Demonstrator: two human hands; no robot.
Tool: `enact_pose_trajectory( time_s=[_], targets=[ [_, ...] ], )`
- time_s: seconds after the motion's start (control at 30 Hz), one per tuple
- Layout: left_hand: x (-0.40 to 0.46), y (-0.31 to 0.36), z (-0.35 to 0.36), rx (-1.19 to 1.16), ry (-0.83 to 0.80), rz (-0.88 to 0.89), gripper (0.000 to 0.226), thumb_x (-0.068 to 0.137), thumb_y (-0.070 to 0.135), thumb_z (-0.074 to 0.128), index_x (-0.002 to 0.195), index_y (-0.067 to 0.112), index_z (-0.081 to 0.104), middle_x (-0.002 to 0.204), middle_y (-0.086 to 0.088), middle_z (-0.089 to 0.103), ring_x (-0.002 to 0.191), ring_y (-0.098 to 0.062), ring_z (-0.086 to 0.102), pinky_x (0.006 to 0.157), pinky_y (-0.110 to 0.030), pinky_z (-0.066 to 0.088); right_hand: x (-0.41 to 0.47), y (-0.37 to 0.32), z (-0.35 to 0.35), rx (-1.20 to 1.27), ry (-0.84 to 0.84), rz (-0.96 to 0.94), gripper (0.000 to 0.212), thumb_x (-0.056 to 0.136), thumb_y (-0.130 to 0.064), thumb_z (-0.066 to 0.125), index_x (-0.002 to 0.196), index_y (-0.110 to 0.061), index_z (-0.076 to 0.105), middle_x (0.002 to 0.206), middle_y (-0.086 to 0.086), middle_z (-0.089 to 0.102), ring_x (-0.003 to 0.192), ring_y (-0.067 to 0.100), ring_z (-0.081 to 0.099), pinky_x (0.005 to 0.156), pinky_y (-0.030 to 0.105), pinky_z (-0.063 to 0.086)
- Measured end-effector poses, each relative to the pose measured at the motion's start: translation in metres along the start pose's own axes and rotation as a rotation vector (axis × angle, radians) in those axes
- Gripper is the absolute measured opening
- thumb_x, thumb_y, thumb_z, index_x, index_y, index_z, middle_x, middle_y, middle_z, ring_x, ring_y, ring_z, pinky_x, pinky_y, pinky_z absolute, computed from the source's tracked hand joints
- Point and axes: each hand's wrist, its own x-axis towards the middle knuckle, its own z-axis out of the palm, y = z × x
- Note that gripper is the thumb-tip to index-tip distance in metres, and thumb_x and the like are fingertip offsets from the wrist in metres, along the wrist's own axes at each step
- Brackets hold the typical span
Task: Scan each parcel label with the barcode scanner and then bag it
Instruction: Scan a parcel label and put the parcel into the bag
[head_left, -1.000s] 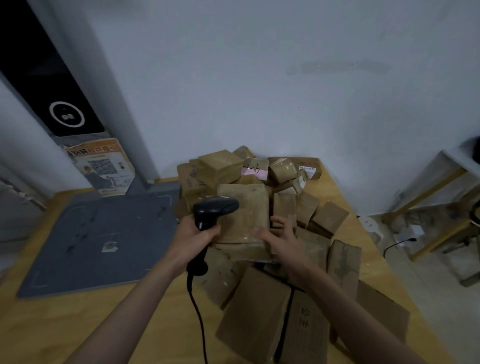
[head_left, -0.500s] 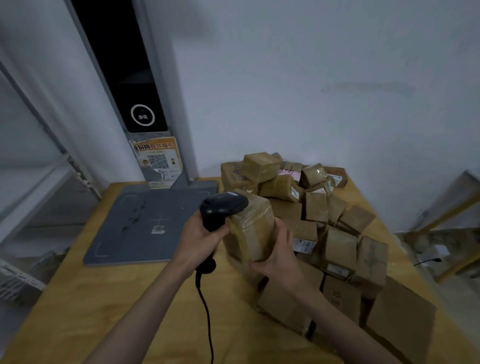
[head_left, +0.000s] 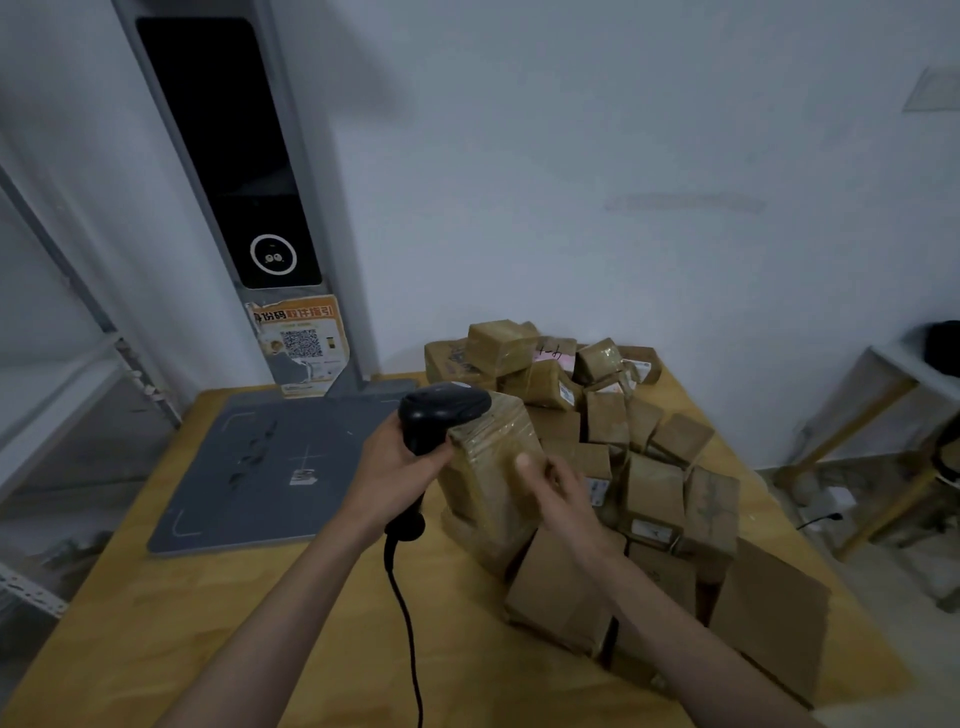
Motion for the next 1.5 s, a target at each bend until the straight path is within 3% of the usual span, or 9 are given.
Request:
enact_pose_trajectory(
  time_s=[0.13, 0.23, 0.47, 0.6, 0.77, 0.93, 1.23, 1.37, 1.5],
  targets=[
    [0.006, 0.006, 0.003, 0.026, 0.005, -0.051, 0.028, 0.088, 0.021, 0.07, 0.068, 0.02, 0.051, 0.047, 0.013, 0.045, 0.05, -0.005, 0.045, 0.054, -0.025, 0.034, 0.015, -0.015, -0.02, 0.301, 0.029, 0.152, 0.054, 0.1, -0.059, 0.039, 0.141, -0.025, 0.047, 0.147, 0.007, 0.048, 0.134, 0.027, 0.047, 0.104, 0.049, 0.047],
    [0.011, 0.013, 0.005, 0.045, -0.005, -0.091, 0.028, 0.087, 0.02, 0.071, 0.067, 0.018, 0.052, 0.05, 0.01, 0.046, 0.054, -0.01, 0.047, 0.054, -0.026, 0.034, 0.023, -0.023, -0.03, 0.382, 0.023, 0.14, 0.02, 0.104, -0.03, 0.05, 0.121, -0.021, 0.055, 0.129, 0.009, 0.057, 0.111, 0.024, 0.058, 0.08, 0.035, 0.052],
    [0.022, 0.019, 0.007, -0.038, -0.034, -0.101, 0.004, 0.084, 0.015, 0.07, 0.086, 0.012, 0.072, 0.078, -0.002, 0.065, 0.079, -0.016, 0.06, 0.071, -0.03, 0.042, 0.04, -0.028, -0.049, 0.542, -0.149, 0.199, 0.042, 0.091, -0.024, 0.071, 0.13, -0.014, 0.062, 0.122, 0.007, 0.071, 0.117, 0.024, 0.063, 0.069, 0.036, 0.06],
    [0.028, 0.023, 0.007, -0.13, -0.007, -0.105, 0.004, 0.083, 0.011, 0.069, 0.086, 0.012, 0.073, 0.089, -0.012, 0.071, 0.088, -0.019, 0.064, 0.078, -0.03, 0.045, 0.049, -0.032, -0.056, 0.601, -0.175, 0.188, 0.059, 0.086, -0.034, 0.076, 0.138, -0.026, 0.051, 0.132, 0.008, 0.064, 0.117, 0.029, 0.064, 0.086, 0.04, 0.059],
    [0.038, 0.029, 0.005, -0.143, 0.018, -0.086, 0.004, 0.082, 0.012, 0.07, 0.086, 0.013, 0.073, 0.096, -0.017, 0.071, 0.086, -0.019, 0.065, 0.079, -0.032, 0.046, 0.057, -0.036, -0.065, 0.711, -0.322, 0.215, 0.056, 0.09, -0.034, 0.068, 0.142, -0.024, 0.048, 0.138, 0.018, 0.058, 0.115, 0.04, 0.065, 0.093, 0.056, 0.055],
    [0.046, 0.032, -0.001, -0.118, 0.004, -0.082, 0.008, 0.085, 0.012, 0.07, 0.093, 0.01, 0.071, 0.088, -0.014, 0.068, 0.083, -0.02, 0.063, 0.077, -0.033, 0.047, 0.059, -0.041, -0.068, 0.736, -0.338, 0.209, 0.047, 0.089, -0.036, 0.066, 0.134, -0.022, 0.056, 0.127, 0.016, 0.068, 0.121, 0.035, 0.061, 0.096, 0.047, 0.055],
    [0.058, 0.04, -0.026, 0.194, -0.006, 0.137, 0.015, 0.088, 0.014, 0.072, 0.101, 0.011, 0.065, 0.075, -0.006, 0.072, 0.064, -0.017, 0.072, 0.061, -0.029, 0.06, 0.077, -0.051, -0.07, 0.447, -0.149, 0.121, 0.038, 0.087, -0.034, 0.075, 0.119, -0.035, 0.055, 0.13, 0.008, 0.053, 0.119, 0.03, 0.056, 0.079, 0.04, 0.062],
    [0.065, 0.049, -0.02, 0.563, -0.074, 0.368, 0.041, 0.08, 0.032, 0.077, 0.115, 0.014, 0.064, 0.103, -0.002, 0.068, 0.093, -0.016, 0.066, 0.08, -0.034, 0.056, 0.081, -0.06, -0.073, 0.26, -0.117, 0.032, 0.029, 0.09, -0.032, 0.073, 0.111, -0.04, 0.055, 0.121, -0.004, 0.052, 0.113, 0.022, 0.056, 0.079, 0.038, 0.062],
    [0.067, 0.053, -0.01, 0.679, -0.107, 0.441, 0.032, 0.082, 0.025, 0.076, 0.111, 0.017, 0.063, 0.101, 0.0, 0.062, 0.095, -0.015, 0.061, 0.077, -0.021, 0.045, 0.084, -0.065, -0.073, 0.174, -0.114, 0.004, 0.03, 0.088, -0.034, 0.074, 0.114, -0.037, 0.06, 0.121, -0.007, 0.052, 0.113, 0.019, 0.055, 0.085, 0.044, 0.061]
  ],
)
